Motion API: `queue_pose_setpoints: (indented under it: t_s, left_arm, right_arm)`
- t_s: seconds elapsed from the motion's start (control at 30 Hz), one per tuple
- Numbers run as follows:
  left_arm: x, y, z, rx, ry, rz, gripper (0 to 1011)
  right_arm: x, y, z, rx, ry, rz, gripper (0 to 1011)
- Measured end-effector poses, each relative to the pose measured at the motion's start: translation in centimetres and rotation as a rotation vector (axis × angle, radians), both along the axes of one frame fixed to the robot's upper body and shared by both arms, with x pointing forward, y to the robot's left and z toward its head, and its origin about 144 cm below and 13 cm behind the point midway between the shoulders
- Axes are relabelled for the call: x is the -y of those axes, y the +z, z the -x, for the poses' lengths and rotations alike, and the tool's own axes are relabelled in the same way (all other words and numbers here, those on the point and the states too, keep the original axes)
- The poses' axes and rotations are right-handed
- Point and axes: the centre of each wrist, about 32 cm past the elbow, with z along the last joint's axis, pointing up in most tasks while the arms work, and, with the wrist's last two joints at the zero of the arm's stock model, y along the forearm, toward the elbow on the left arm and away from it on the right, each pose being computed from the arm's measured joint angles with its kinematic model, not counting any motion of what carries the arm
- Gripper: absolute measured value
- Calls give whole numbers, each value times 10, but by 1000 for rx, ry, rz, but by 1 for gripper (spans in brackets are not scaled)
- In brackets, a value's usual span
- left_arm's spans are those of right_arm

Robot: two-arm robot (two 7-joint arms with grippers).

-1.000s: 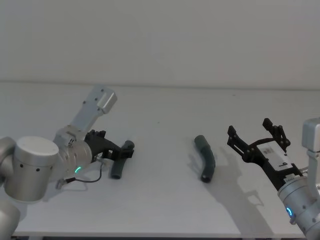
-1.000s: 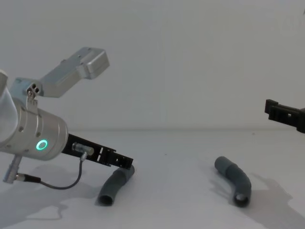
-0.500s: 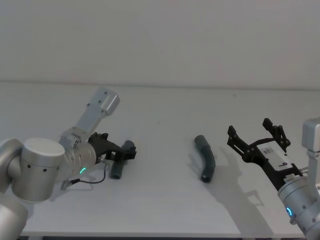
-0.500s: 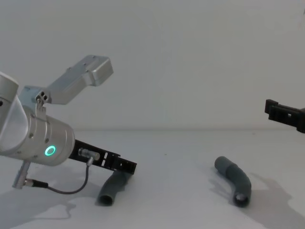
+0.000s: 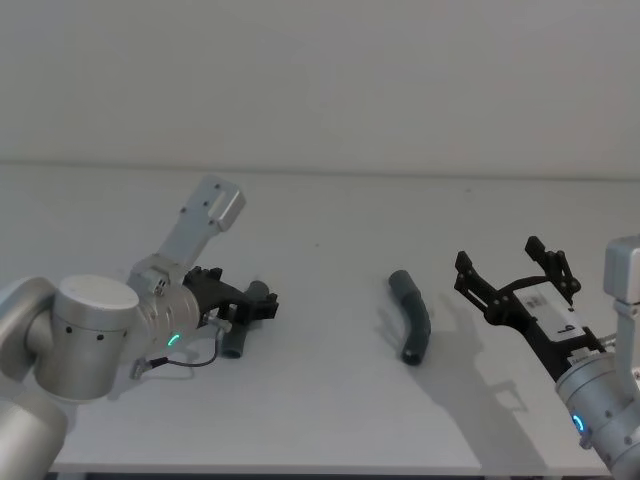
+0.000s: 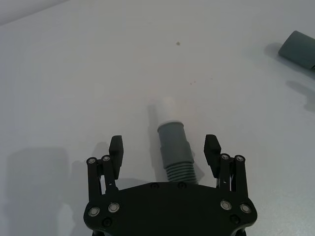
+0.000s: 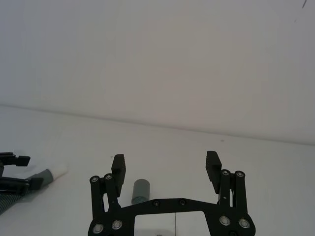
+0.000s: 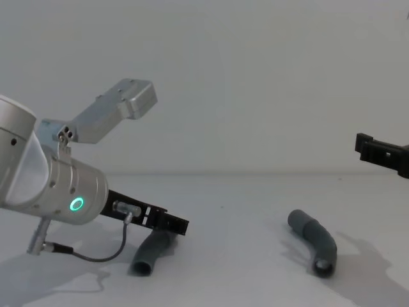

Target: Use both hands to pick up one end of the pipe from the table, align the ends, and insert them.

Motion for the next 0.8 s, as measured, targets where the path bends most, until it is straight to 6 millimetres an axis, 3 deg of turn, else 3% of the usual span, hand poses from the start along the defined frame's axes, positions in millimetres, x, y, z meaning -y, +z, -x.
queue_pose_setpoints:
  t_s: [0.67, 0.8]
  left_arm:
    - [3, 0, -4, -36, 20, 34, 1000]
    - [3, 0, -4, -40, 23, 38, 945]
  right_arm:
    - [0, 0, 0, 0, 0, 0, 1001]
    - [0, 0, 0, 0, 0, 0, 1001]
